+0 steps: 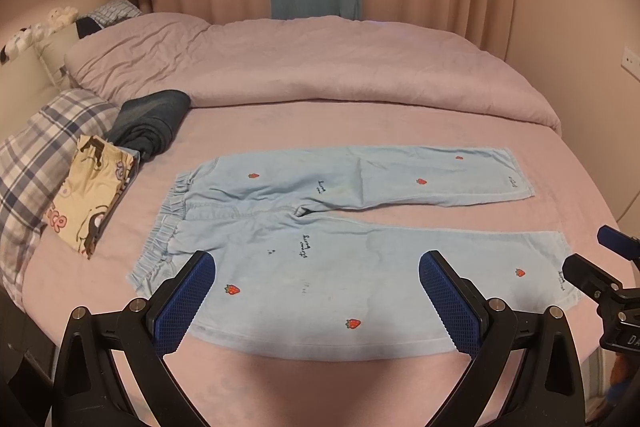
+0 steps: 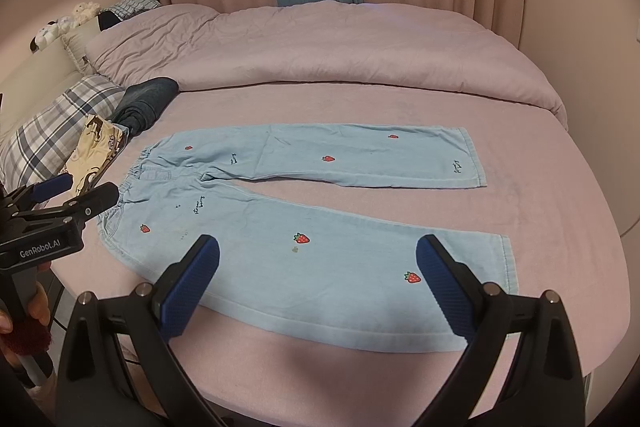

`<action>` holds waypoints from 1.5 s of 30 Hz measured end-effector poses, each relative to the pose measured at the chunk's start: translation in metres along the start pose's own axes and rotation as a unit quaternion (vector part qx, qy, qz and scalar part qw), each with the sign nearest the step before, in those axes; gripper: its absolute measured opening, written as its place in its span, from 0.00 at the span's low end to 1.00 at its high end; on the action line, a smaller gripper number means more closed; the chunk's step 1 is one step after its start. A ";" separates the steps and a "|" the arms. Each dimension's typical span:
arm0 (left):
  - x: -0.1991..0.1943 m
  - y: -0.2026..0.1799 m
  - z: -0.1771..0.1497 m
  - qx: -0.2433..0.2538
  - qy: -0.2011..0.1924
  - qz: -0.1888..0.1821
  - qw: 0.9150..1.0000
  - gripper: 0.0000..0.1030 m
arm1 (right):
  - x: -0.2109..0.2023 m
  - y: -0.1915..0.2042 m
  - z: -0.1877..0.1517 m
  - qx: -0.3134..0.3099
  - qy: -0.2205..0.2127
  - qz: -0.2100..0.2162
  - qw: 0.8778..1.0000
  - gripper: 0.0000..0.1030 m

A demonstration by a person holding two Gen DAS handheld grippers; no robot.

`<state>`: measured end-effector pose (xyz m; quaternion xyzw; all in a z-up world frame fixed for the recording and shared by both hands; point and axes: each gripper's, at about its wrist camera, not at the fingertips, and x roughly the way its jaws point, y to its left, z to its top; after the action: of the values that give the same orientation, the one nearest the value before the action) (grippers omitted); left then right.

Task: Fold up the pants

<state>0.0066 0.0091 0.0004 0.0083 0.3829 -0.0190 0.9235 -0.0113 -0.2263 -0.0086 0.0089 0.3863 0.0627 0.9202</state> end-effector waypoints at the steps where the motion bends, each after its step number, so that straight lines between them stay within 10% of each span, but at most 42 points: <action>1: 0.000 0.000 0.000 -0.001 0.000 -0.001 1.000 0.99 | 0.000 0.001 0.000 0.000 0.000 0.000 1.000 0.96; 45: 0.004 0.000 0.000 -0.001 0.004 -0.006 1.000 0.99 | 0.004 0.002 -0.002 0.001 0.001 0.001 1.000 0.96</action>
<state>0.0096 0.0088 -0.0023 0.0053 0.3864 -0.0244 0.9220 -0.0101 -0.2237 -0.0132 0.0104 0.3875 0.0635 0.9196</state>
